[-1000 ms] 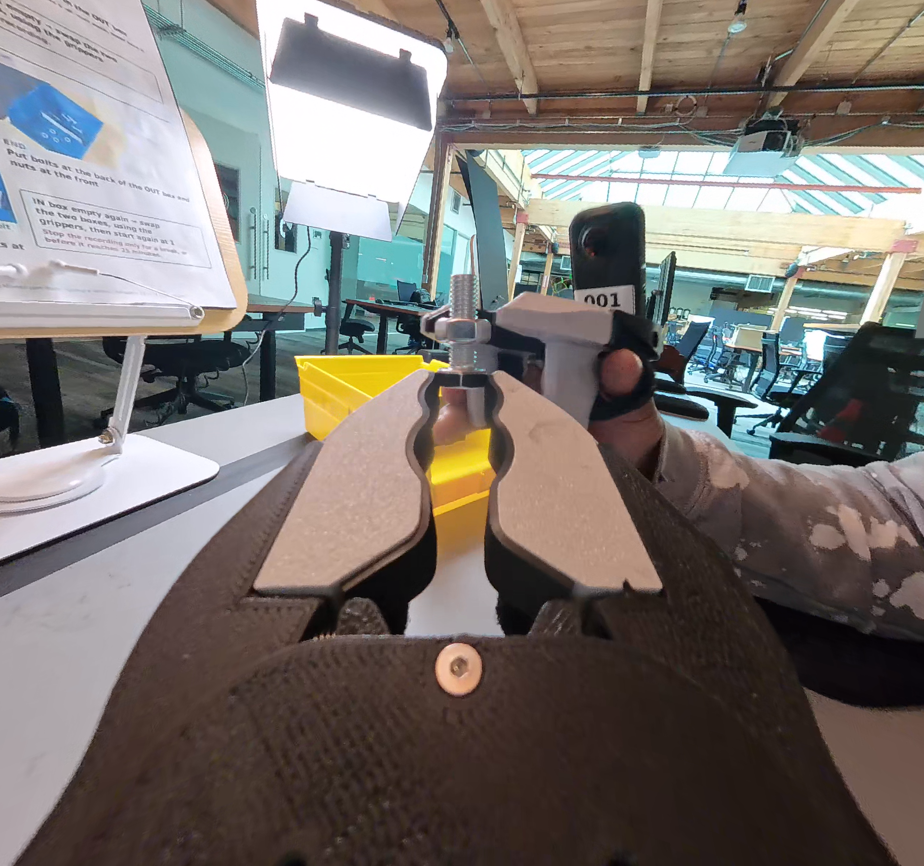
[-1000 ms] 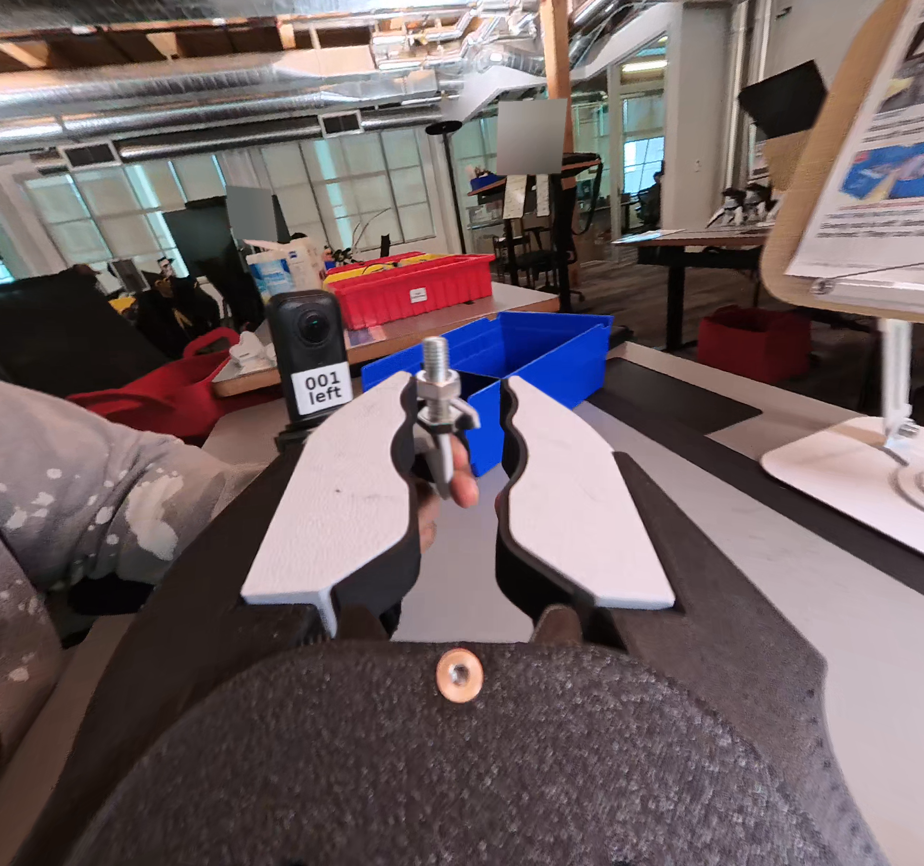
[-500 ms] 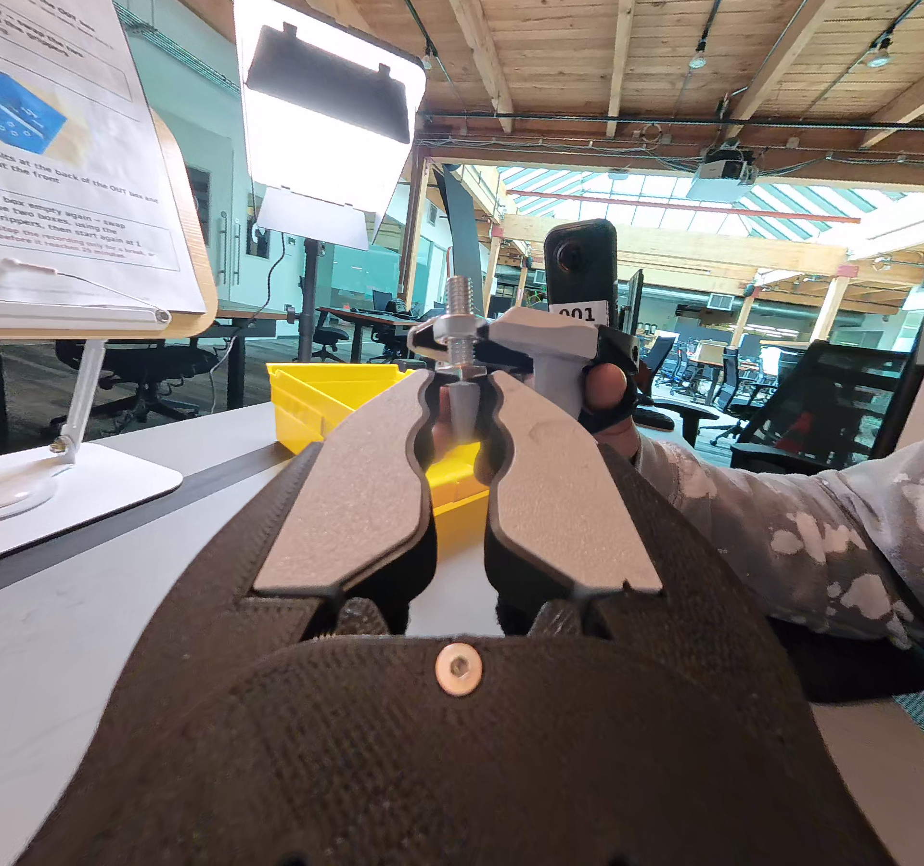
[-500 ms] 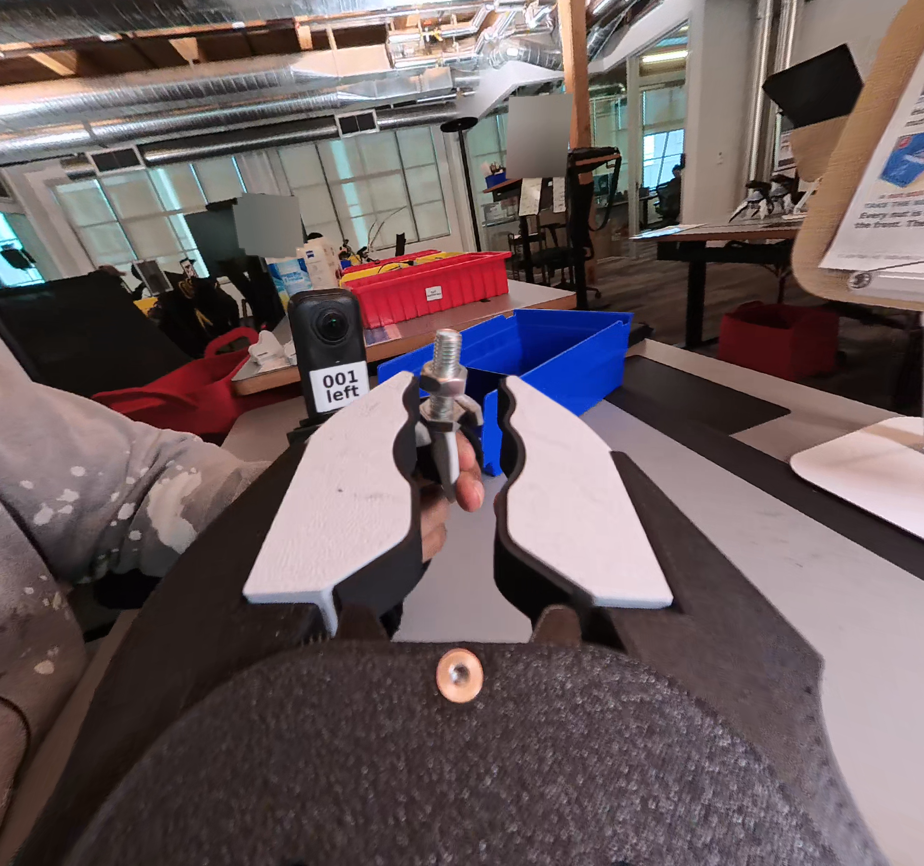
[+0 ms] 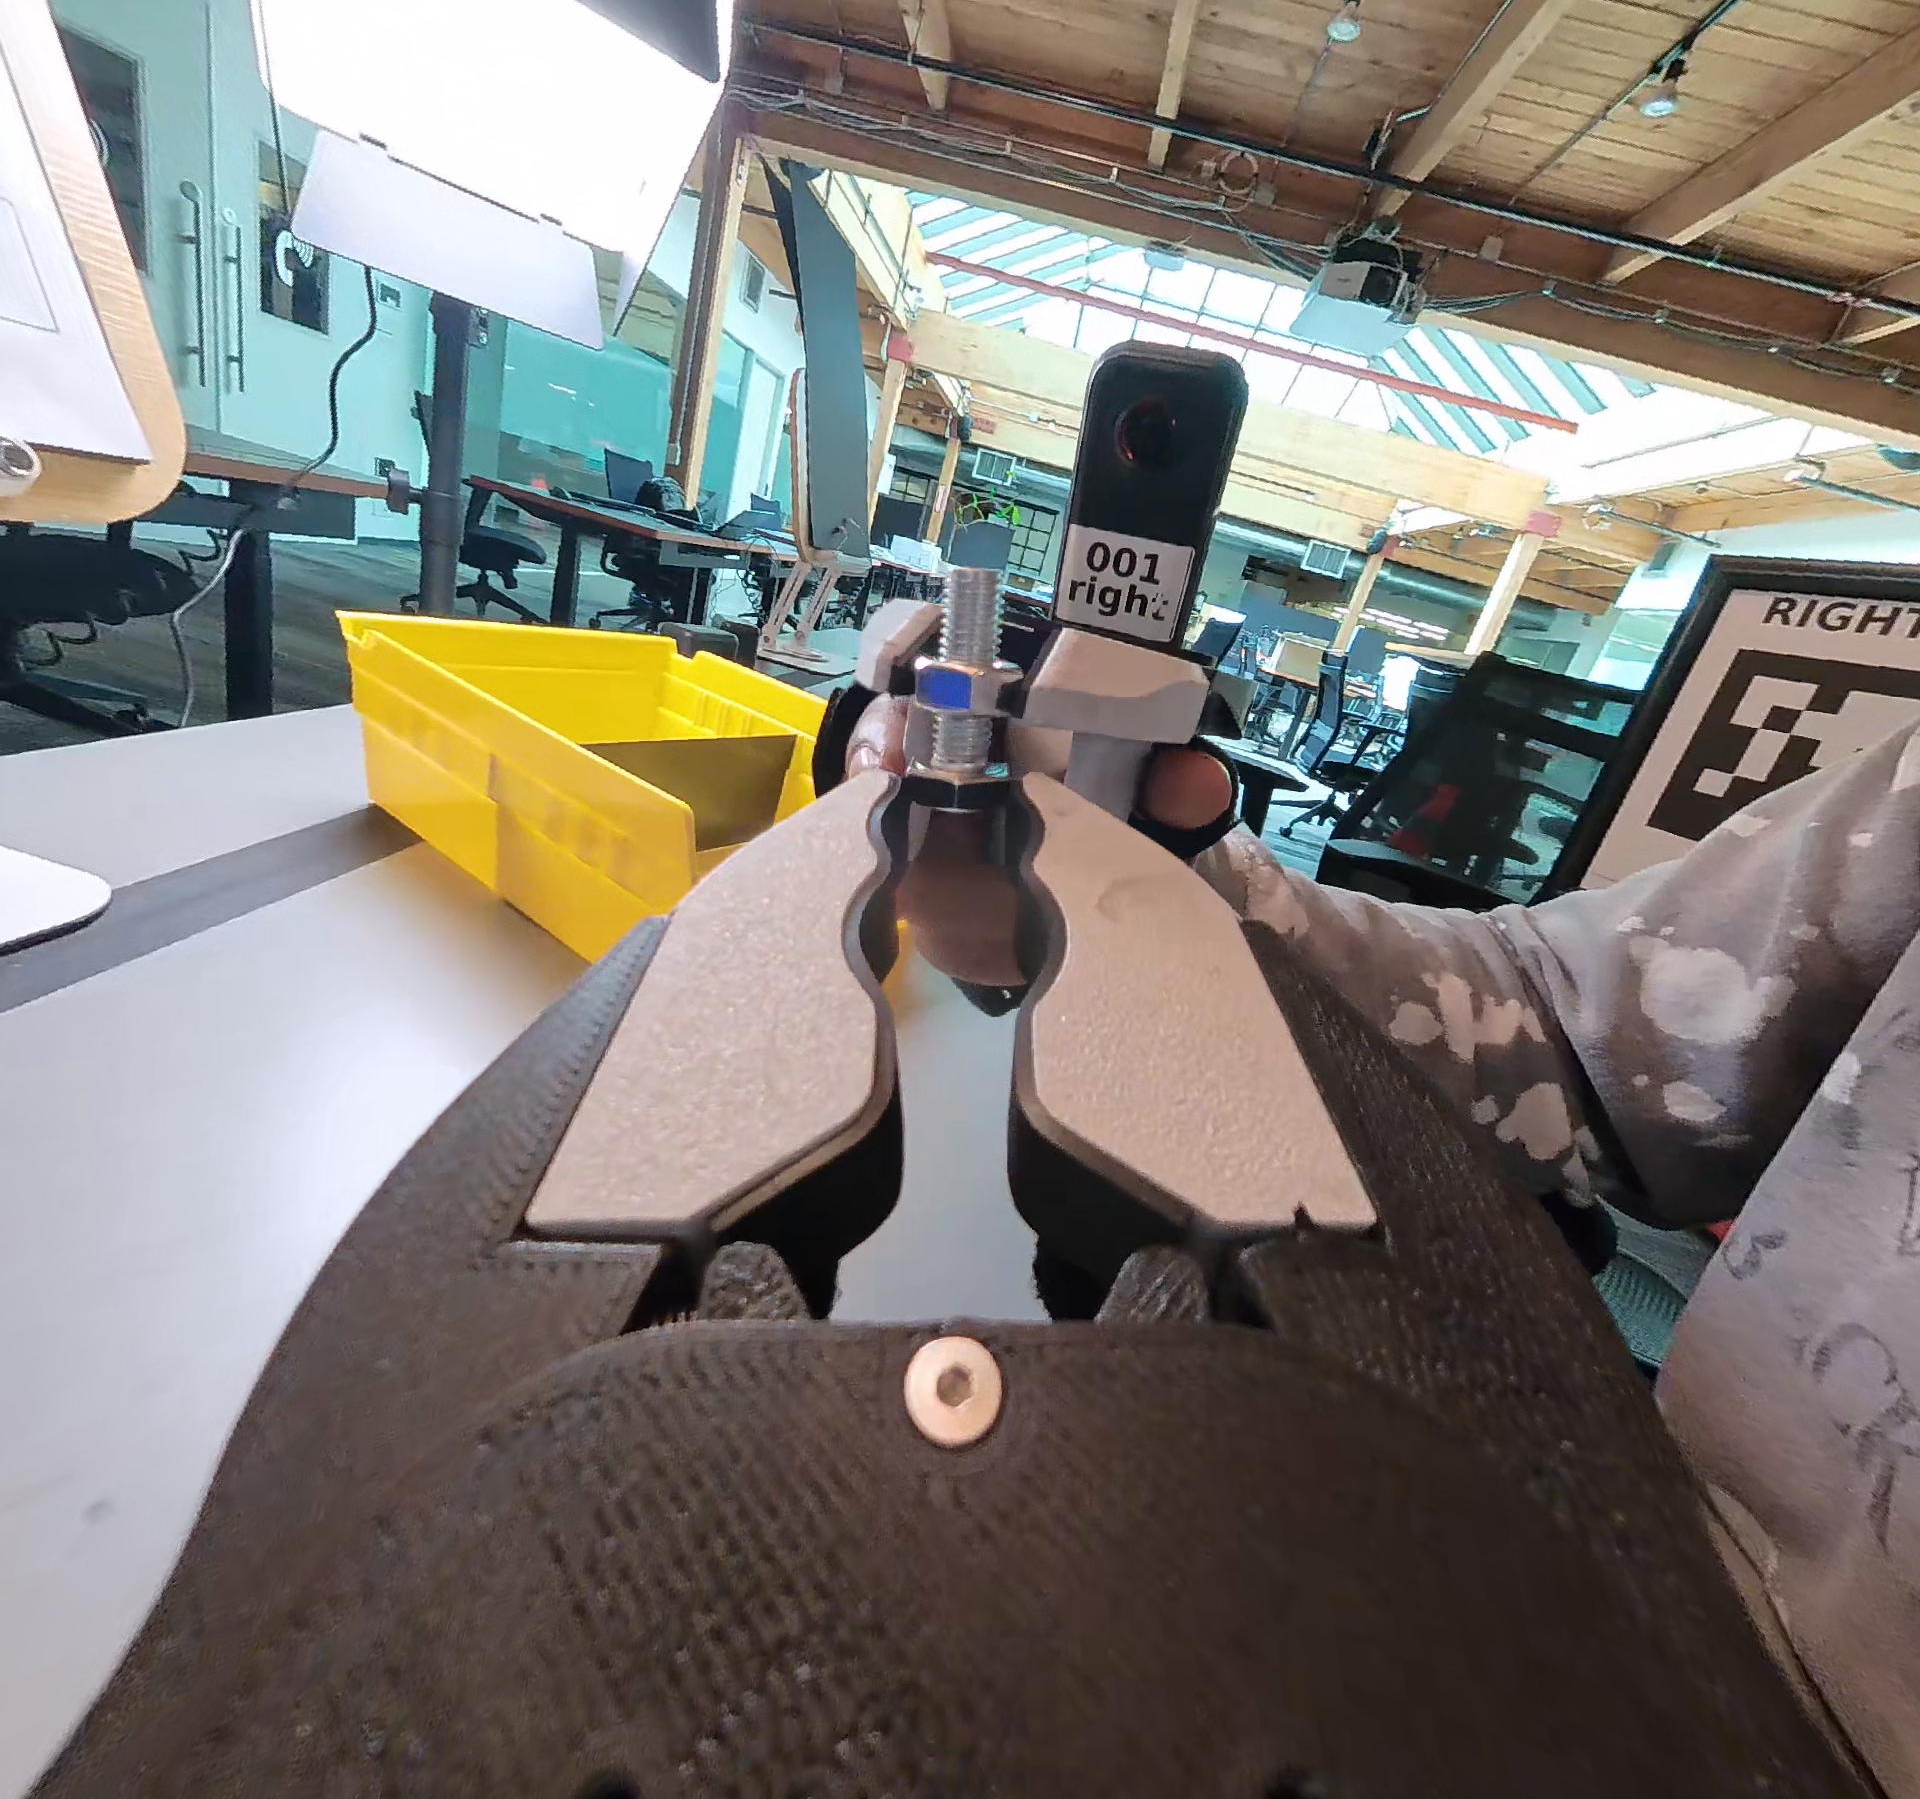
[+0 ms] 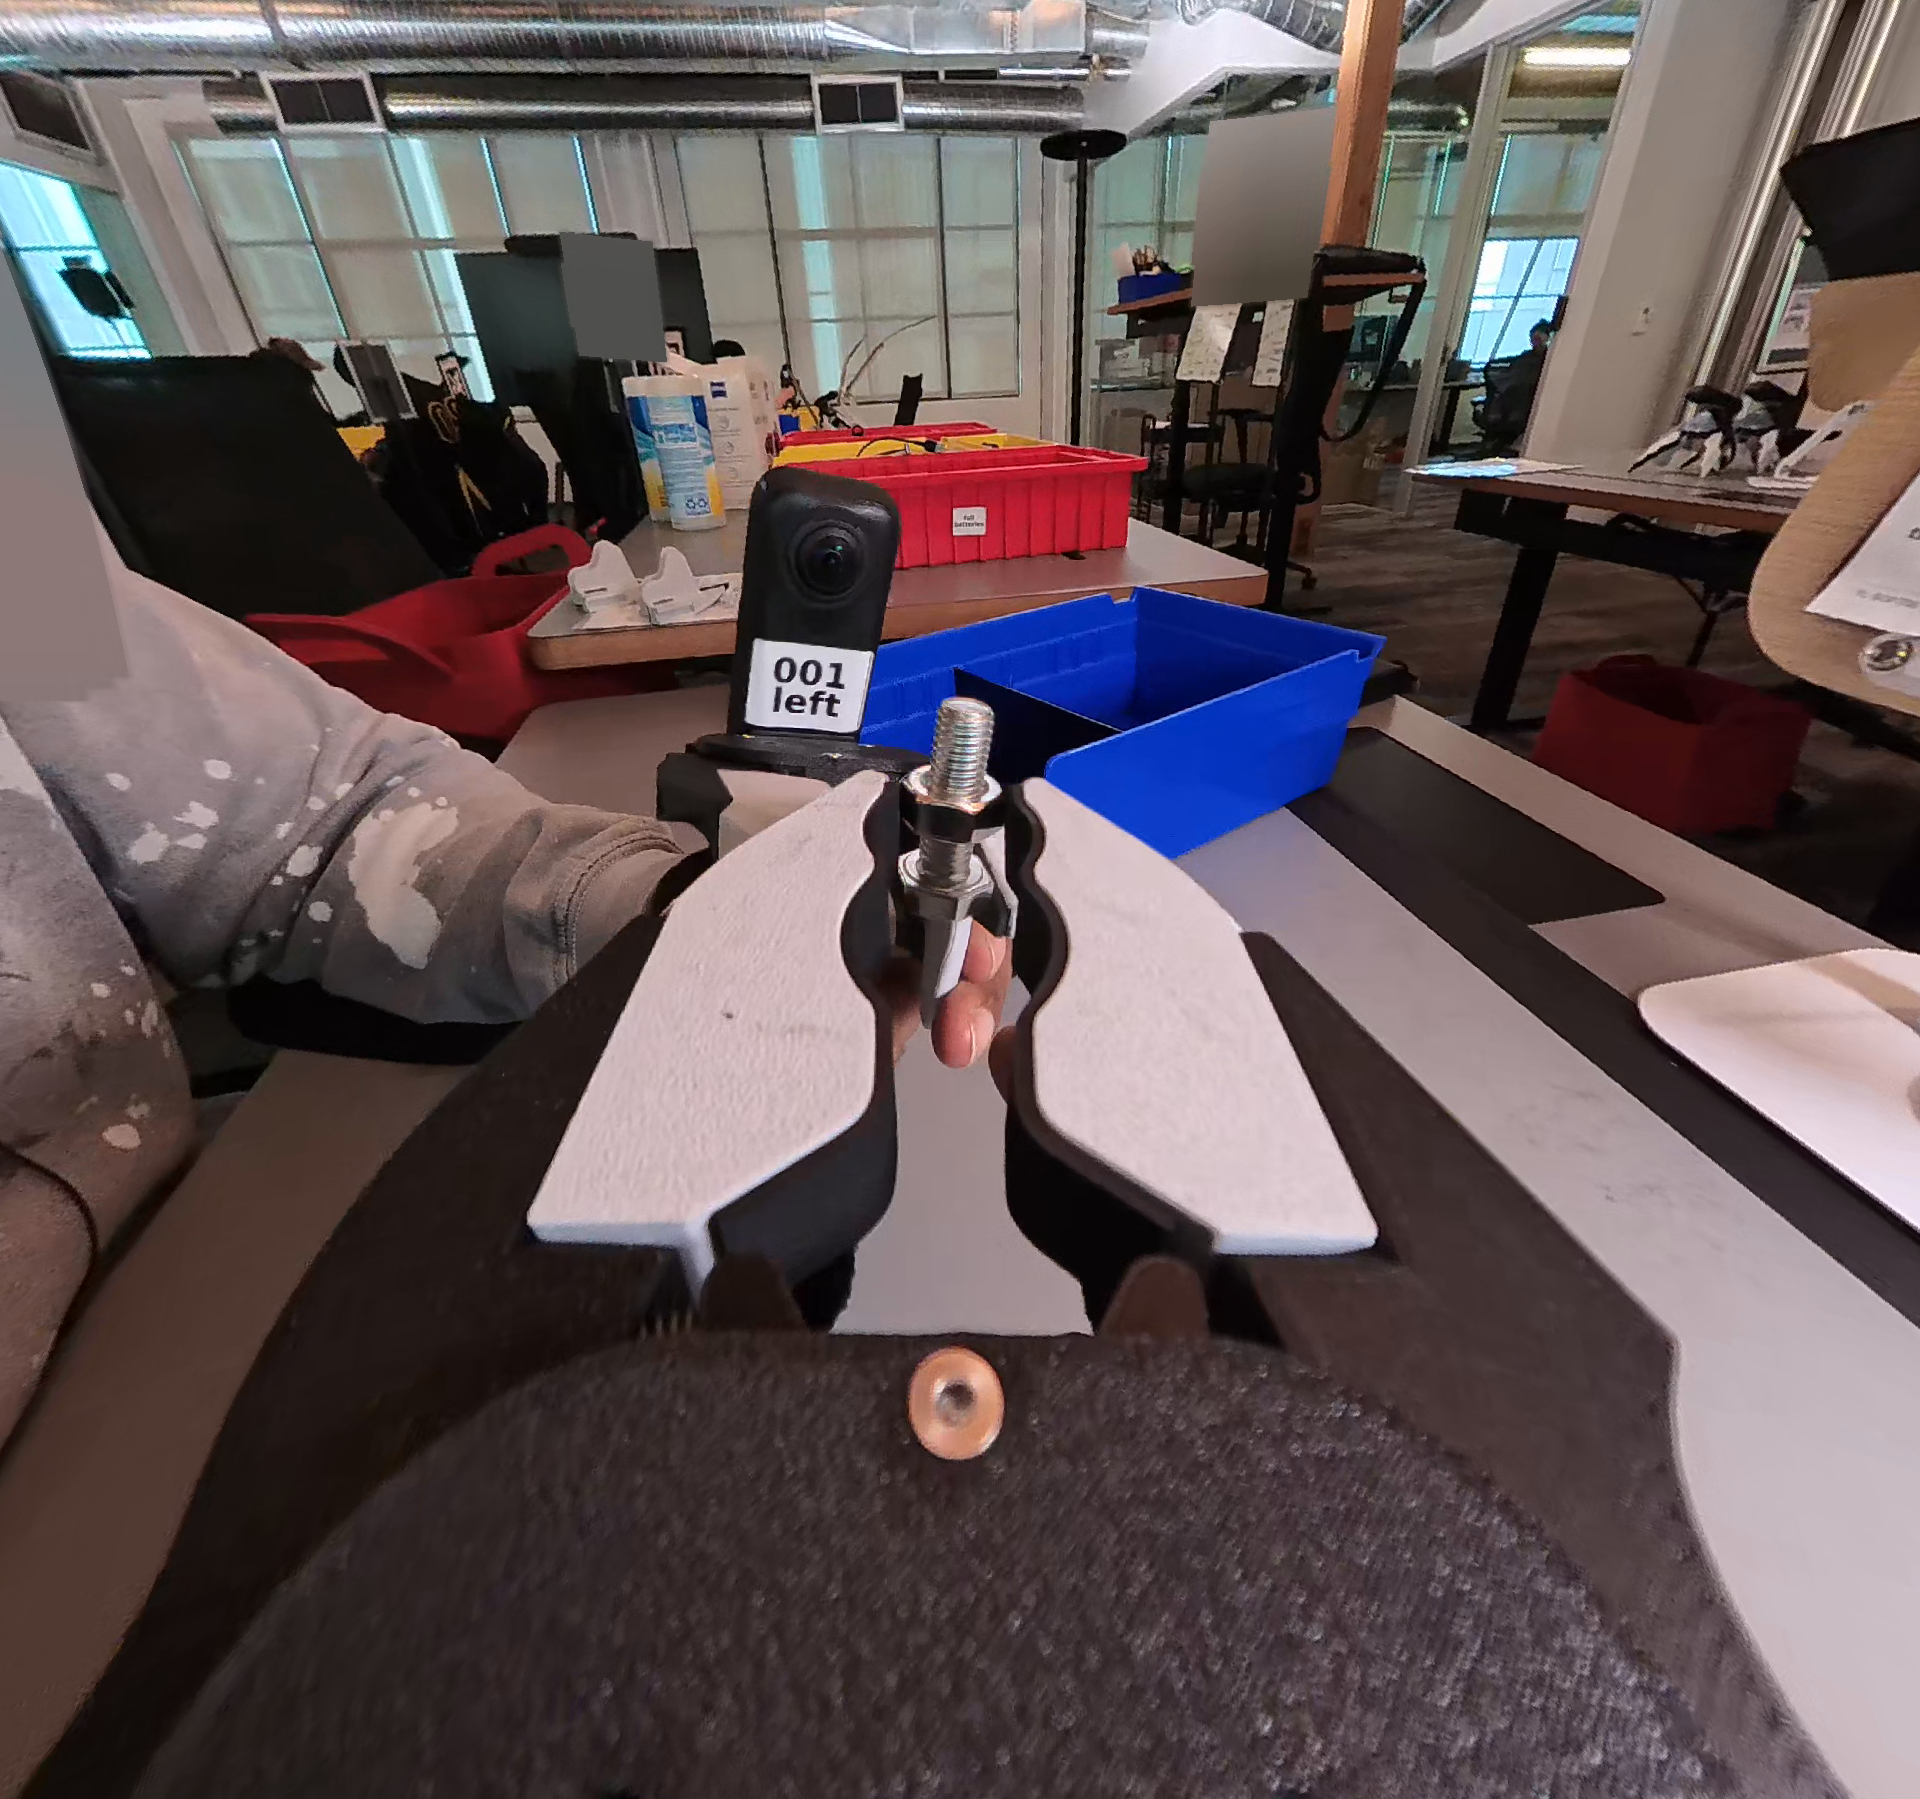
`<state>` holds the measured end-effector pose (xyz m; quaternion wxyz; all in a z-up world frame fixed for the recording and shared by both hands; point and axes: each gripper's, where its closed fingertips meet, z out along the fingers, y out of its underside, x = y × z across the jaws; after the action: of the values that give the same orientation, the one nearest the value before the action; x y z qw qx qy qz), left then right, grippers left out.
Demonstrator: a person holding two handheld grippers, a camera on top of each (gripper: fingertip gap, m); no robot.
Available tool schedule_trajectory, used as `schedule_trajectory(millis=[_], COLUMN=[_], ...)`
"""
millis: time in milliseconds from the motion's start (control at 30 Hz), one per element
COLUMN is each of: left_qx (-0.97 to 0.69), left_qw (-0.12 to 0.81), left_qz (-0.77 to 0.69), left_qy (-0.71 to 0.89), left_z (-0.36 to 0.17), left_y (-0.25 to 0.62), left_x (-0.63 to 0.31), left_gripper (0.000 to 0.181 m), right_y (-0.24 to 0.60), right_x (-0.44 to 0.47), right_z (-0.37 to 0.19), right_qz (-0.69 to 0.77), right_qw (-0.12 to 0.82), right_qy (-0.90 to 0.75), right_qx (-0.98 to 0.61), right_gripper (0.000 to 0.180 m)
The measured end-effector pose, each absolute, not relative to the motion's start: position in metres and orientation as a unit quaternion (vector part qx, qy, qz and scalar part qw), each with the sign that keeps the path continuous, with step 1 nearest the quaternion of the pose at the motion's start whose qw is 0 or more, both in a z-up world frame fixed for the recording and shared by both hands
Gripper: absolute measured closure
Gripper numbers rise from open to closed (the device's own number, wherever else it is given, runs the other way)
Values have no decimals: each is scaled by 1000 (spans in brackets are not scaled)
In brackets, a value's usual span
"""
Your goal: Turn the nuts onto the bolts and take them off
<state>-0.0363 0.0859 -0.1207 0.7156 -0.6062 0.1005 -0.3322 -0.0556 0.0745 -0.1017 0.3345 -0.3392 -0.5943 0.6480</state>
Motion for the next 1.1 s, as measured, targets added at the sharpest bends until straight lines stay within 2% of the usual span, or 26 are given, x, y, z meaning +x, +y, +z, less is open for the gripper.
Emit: schedule_trajectory(millis=[200, 433, 533, 600, 733, 800, 867, 900, 967, 1100], left_qx=[-610, -591, -570, -574, -587, -591, -590, -583, -583, -593], left_qw=[702, 741, 760, 761, 755, 756, 757, 761, 762, 757], left_qz=[-350, -289, -283, -274, -265, -255, -255, -258, -254, -249], left_qy=[107, 135, 134, 127, 118, 119, 118, 119, 120, 112], left_z=[-121, -116, -107, -108, -117, -118, -117, -114, -112, -118], left_y=[84, 79, 74, 76, 81, 82, 81, 79, 79, 83], left_x=[-33, -35, -43, -47, -48, -48, -48, -50, -52, -52], left_gripper=[162, 162, 163, 163, 163, 163, 163, 163, 162, 163], right_y=[72, 72, 103, 108, 81, 74, 80, 89, 109, 94], right_x=[-53, -47, -49, -46, -52, -57, -59, -58, -56, -56], right_z=[-102, -97, -89, -86, -92, -98, -97, -95, -93, -94], right_qz=[641, 666, 672, 670, 656, 649, 654, 661, 666, 649], right_qw=[349, 320, 348, 355, 338, 336, 346, 348, 358, 361], right_qy=[-604, -595, -546, -543, -578, -584, -570, -554, -528, -557], right_qx=[-320, -316, -359, -362, -348, -352, -358, -367, -387, -372], right_gripper=[161, 159, 172, 169, 145, 144, 155, 171, 175, 153])
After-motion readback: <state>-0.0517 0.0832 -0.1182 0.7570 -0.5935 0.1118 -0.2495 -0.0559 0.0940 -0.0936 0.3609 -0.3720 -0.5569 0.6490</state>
